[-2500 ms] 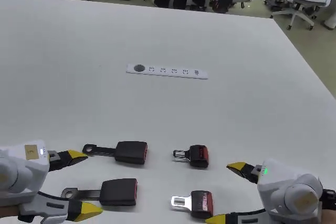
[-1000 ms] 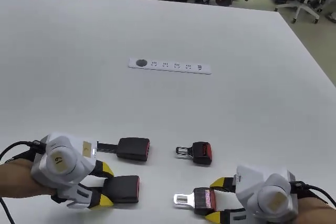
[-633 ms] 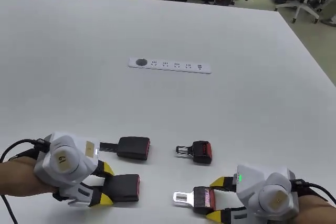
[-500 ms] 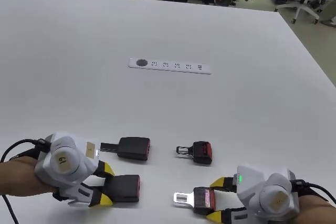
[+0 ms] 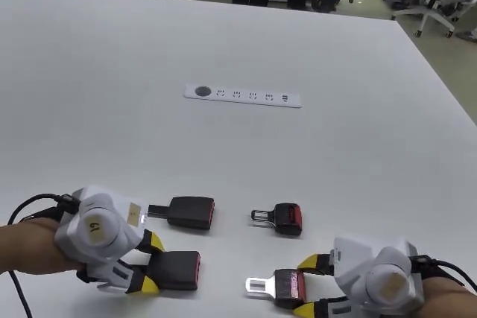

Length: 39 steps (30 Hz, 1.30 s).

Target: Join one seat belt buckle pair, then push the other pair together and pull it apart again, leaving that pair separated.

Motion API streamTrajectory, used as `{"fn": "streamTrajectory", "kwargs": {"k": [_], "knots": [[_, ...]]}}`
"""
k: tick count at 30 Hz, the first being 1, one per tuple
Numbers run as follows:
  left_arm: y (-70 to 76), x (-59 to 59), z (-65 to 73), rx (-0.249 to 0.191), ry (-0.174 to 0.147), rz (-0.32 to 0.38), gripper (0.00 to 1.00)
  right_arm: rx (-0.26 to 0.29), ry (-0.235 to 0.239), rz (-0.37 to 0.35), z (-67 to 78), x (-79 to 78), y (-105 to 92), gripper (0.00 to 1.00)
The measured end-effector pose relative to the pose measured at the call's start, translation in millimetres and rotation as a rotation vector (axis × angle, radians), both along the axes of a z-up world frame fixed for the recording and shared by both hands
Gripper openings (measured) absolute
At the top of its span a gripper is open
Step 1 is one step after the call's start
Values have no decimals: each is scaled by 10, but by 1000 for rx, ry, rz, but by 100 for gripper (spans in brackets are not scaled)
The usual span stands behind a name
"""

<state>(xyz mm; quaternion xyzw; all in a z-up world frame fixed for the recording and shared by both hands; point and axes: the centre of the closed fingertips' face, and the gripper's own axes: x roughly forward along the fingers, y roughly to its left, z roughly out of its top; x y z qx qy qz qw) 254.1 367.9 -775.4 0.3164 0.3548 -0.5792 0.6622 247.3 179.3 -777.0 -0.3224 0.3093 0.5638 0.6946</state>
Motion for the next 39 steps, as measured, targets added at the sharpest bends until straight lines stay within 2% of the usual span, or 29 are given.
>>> {"fn": "streamTrajectory", "kwargs": {"k": [14,39], "knots": [[30,15,-45,25,9,-29,32,-3,-2,-4,-13,32,85,30],[13,3,-48,51,27,-51,32,13,-2,11,19,68,405,30]]}}
